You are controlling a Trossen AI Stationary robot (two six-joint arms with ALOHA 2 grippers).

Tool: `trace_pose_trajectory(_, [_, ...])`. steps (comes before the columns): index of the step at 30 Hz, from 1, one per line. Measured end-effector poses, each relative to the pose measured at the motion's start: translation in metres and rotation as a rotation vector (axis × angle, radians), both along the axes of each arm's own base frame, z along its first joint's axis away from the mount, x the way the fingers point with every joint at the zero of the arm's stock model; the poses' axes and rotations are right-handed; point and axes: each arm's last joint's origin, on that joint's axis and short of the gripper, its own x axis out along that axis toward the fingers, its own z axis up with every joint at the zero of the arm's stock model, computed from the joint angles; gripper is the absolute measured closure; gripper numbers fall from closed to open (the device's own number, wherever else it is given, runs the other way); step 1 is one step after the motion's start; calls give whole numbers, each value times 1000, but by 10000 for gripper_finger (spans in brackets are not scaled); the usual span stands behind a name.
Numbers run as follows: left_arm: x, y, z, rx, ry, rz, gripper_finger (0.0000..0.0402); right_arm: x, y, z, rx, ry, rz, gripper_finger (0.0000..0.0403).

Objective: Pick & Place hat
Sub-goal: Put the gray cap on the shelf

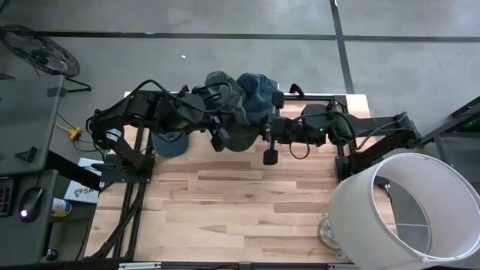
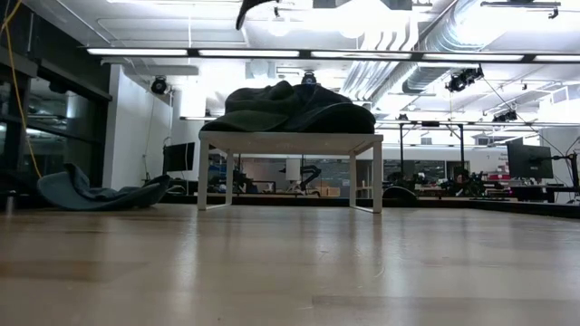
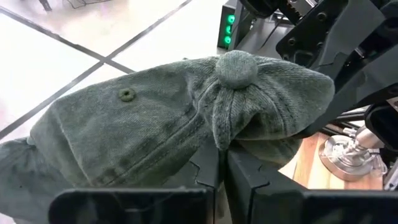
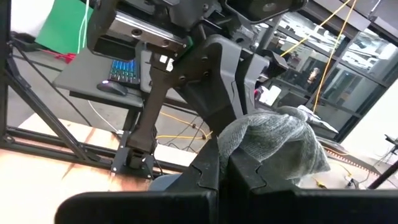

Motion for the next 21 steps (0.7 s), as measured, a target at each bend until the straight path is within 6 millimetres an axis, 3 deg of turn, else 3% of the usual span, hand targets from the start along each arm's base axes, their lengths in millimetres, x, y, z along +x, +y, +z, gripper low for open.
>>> trace_pose_trajectory(13, [-1,1,-1,49,30,16,399,0,-1,0,26,-6,-33,389])
trace_pose_trajectory(21, [-18,7,-2,128,106,121,400,-1,-7,-1,152,-31,-226,314])
